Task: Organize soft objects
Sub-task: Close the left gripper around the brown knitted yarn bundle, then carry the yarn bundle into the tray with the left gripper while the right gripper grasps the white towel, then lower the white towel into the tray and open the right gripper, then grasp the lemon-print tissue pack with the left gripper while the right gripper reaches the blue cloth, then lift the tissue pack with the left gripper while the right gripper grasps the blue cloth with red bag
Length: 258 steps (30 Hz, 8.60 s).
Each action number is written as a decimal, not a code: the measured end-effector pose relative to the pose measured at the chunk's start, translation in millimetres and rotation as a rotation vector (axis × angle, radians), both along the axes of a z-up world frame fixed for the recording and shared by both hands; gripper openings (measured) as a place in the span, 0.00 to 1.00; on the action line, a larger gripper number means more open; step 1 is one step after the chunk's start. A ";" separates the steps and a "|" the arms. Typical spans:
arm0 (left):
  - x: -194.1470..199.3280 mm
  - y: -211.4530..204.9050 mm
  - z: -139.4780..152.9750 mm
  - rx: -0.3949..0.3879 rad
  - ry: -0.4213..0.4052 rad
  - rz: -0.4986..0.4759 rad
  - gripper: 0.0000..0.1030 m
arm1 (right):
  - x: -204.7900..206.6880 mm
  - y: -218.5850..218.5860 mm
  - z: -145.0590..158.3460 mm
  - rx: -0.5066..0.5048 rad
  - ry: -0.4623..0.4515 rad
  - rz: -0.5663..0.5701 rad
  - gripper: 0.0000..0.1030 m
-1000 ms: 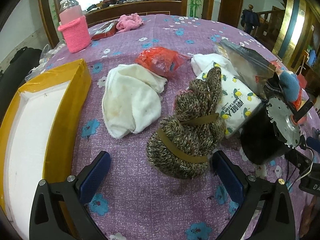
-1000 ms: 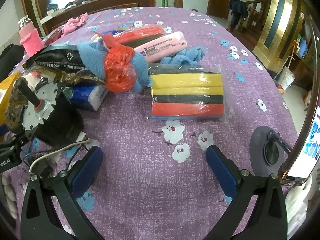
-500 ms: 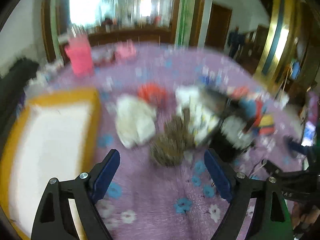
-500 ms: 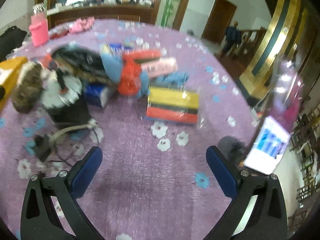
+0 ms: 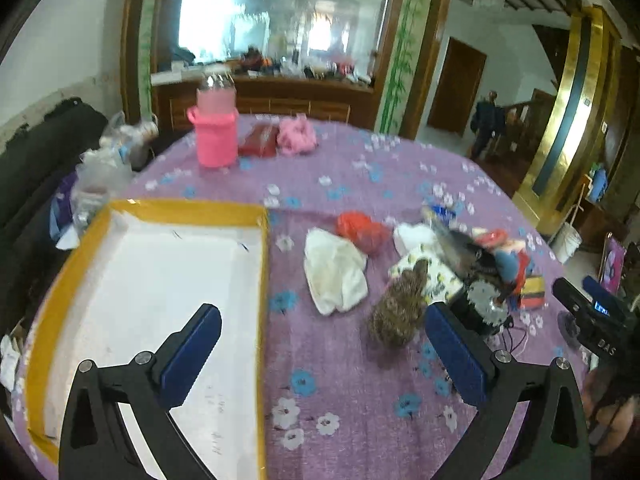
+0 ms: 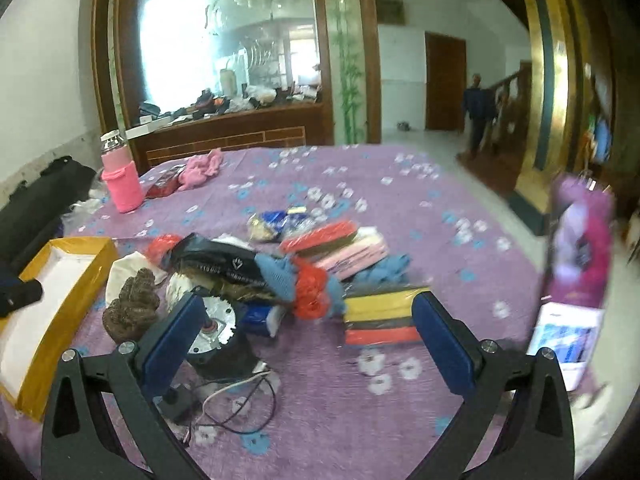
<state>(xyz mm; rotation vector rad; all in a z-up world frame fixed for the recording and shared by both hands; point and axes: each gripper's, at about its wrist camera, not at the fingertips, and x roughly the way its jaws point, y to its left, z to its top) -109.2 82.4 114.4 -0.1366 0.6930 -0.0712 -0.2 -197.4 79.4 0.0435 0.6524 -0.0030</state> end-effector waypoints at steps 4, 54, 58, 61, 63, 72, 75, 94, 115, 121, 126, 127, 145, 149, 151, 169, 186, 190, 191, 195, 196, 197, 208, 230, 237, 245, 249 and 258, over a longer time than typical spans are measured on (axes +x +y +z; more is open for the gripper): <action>26.8 -6.0 -5.3 0.025 0.043 -0.034 0.95 | -4.1 -3.7 -17.6 0.028 -0.005 -0.004 1.00; -54.4 133.1 -10.0 -0.210 0.002 -0.056 0.40 | 142.3 217.3 -53.9 0.064 0.499 0.314 0.66; -52.5 149.2 -9.2 -0.214 0.012 -0.027 0.40 | 151.6 221.3 -65.0 -0.013 0.510 0.264 0.65; -52.4 156.6 -9.4 -0.222 0.016 -0.014 0.40 | 151.9 214.8 -63.8 0.005 0.522 0.245 0.65; -51.4 158.6 -11.8 -0.226 0.023 -0.009 0.40 | 151.3 213.6 -63.7 0.005 0.518 0.235 0.65; -46.1 142.8 -10.2 -0.188 0.048 0.001 0.40 | 133.6 207.9 -57.1 -0.002 0.498 0.253 0.13; -47.5 135.1 -3.8 -0.129 0.047 0.019 0.40 | 120.1 201.0 -43.3 0.006 0.467 0.262 0.13; -84.7 74.4 30.7 0.139 -0.032 0.070 0.34 | 60.1 222.2 22.7 0.032 0.320 0.390 0.14; -33.5 120.8 8.3 0.129 0.015 0.099 0.32 | 100.3 293.9 -15.5 0.043 0.426 0.471 0.14; -16.5 134.5 1.1 0.119 0.042 0.119 0.54 | 115.8 311.7 -28.4 0.011 0.438 0.466 0.14; -10.5 144.9 -4.3 0.097 0.048 0.144 0.71 | 130.0 312.2 -39.6 0.021 0.447 0.429 0.20; -9.8 147.7 -4.4 0.090 0.046 0.149 0.73 | 131.5 310.3 -40.6 0.032 0.449 0.423 0.22; -37.5 161.5 5.4 -0.025 0.047 0.153 0.84 | 84.3 145.1 38.5 0.175 0.270 0.262 0.29; -44.4 139.4 14.8 -0.058 0.034 0.076 0.85 | 61.5 77.2 45.5 0.169 0.233 0.146 0.34; -45.5 124.3 18.4 -0.065 0.035 0.027 0.86 | 52.5 51.6 42.4 0.178 0.229 0.103 0.41; 81.7 -7.9 3.4 -0.107 0.257 -0.166 0.85 | 47.4 -21.0 -5.2 0.279 0.076 0.025 0.41; 186.3 -83.6 -68.3 -0.047 0.364 -0.162 0.68 | 44.6 -30.7 -16.0 0.261 0.057 0.007 0.41; 164.9 -72.5 -54.5 -0.133 0.346 -0.227 0.69 | 45.1 -31.4 -16.8 0.263 0.060 0.000 0.41; 159.7 -71.1 -49.7 -0.124 0.329 -0.228 0.70 | 45.3 -31.4 -17.1 0.262 0.061 -0.002 0.41; 139.6 -74.6 -32.3 0.049 0.221 -0.203 0.69 | 43.1 -32.1 -16.4 0.257 0.055 -0.009 0.41; 136.2 -75.7 -30.4 0.086 0.209 -0.192 0.69 | 42.6 -32.8 -16.0 0.257 0.052 -0.012 0.41; 133.2 -74.8 -28.8 0.120 0.202 -0.173 0.69 | 42.3 -33.5 -15.7 0.259 0.049 -0.013 0.41; 134.0 -52.4 -44.0 0.033 0.257 -0.089 0.70 | 42.2 -38.7 -16.8 0.278 0.054 -0.024 0.41; 119.8 -41.6 -39.8 -0.018 0.188 -0.099 0.52 | 48.9 -31.3 -23.9 0.210 0.074 -0.032 0.41; 66.3 -28.3 -32.7 -0.053 0.106 -0.119 0.53 | 43.8 -34.2 -12.5 0.281 0.128 -0.022 0.41; 38.2 -12.8 -25.1 -0.086 0.066 -0.146 0.53 | 55.4 -45.4 -15.0 0.334 0.288 -0.045 0.41; 39.0 -10.3 -31.7 -0.101 0.088 -0.155 0.53 | 61.4 -53.2 -16.9 0.313 0.321 -0.083 0.41; 52.9 -4.6 -46.0 -0.149 0.129 -0.181 0.53 | 70.6 -35.6 -40.5 0.337 0.434 -0.034 0.41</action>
